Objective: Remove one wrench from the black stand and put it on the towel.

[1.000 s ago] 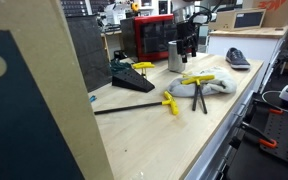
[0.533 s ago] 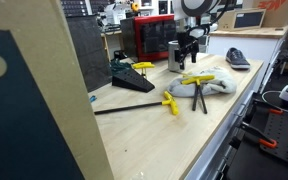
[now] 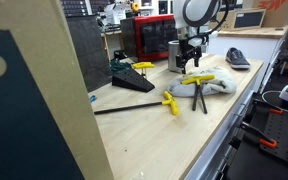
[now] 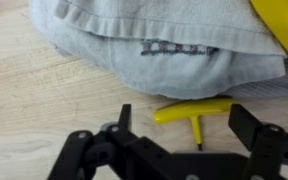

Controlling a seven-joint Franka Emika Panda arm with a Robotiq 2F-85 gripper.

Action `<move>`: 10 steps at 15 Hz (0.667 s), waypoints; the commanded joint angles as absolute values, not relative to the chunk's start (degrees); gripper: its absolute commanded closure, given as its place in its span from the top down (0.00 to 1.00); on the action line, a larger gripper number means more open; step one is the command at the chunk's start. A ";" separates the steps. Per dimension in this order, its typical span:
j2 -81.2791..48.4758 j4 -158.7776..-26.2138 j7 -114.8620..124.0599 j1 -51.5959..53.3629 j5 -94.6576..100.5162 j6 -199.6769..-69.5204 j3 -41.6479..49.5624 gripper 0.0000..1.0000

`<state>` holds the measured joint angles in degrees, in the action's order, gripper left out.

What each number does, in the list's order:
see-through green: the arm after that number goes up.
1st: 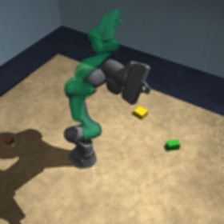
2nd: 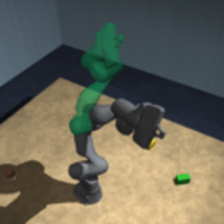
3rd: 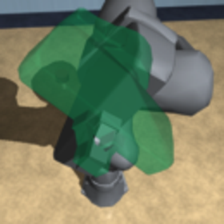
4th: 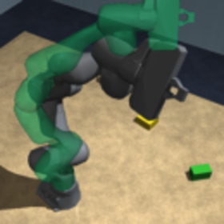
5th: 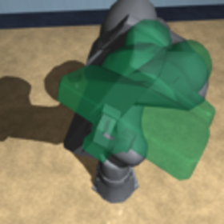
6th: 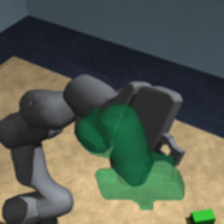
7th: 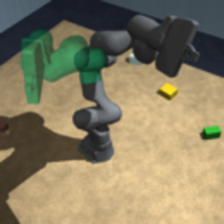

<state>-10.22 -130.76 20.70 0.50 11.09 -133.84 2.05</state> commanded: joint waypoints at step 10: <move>-12.82 -129.56 29.32 1.87 16.14 -139.63 4.16 1.00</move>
